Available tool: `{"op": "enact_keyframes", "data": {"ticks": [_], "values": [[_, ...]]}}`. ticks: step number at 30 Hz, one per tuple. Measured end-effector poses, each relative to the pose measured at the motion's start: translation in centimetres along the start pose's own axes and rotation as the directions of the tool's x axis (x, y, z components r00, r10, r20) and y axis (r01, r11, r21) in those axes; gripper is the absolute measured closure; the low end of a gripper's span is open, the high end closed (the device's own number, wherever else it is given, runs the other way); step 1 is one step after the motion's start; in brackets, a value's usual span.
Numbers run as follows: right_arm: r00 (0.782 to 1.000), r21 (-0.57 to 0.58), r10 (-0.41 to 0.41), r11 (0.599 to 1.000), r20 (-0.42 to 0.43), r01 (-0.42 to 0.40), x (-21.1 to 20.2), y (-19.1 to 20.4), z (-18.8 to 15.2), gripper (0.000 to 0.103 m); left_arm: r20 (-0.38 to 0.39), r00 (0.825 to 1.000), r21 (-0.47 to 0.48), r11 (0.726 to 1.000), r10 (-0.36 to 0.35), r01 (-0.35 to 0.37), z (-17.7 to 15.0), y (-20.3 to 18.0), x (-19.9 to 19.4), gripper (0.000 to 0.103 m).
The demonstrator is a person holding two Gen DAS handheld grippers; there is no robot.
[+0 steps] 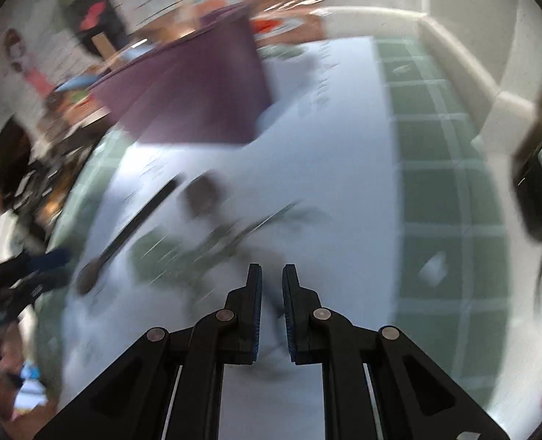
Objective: Organize utensils
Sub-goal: 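Move both open tools toward the black-handled spoon and small metal spatula, then grasp the small metal spatula with the right tool while the left tool grasps the black-handled spoon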
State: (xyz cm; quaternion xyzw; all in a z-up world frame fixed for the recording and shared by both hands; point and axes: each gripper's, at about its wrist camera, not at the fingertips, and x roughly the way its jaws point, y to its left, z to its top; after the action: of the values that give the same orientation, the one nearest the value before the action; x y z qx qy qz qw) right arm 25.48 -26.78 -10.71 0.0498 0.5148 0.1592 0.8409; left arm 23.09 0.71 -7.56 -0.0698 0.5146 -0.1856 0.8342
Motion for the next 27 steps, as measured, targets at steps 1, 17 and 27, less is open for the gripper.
{"op": "enact_keyframes", "data": {"ticks": [1, 17, 27], "values": [[1.0, -0.026, 0.014, 1.0, -0.004, -0.014, -0.3, 0.9, -0.5, 0.09, 0.0, 1.0, -0.002, 1.0, 0.002, -0.002, -0.2, 0.1, -0.2, 0.051], [0.996, -0.343, -0.059, 0.936, 0.072, 0.08, 4.3, 7.0, 4.5, 0.049, -0.003, 0.999, 0.01, 0.999, 0.038, -0.038, -3.0, 1.3, -2.8, 0.048], [0.996, -0.209, -0.016, 0.977, 0.092, 0.035, 0.3, 5.7, 3.4, 0.073, -0.02, 1.0, 0.099, 0.995, -0.003, 0.005, -2.0, -1.4, -1.0, 0.048]]}}
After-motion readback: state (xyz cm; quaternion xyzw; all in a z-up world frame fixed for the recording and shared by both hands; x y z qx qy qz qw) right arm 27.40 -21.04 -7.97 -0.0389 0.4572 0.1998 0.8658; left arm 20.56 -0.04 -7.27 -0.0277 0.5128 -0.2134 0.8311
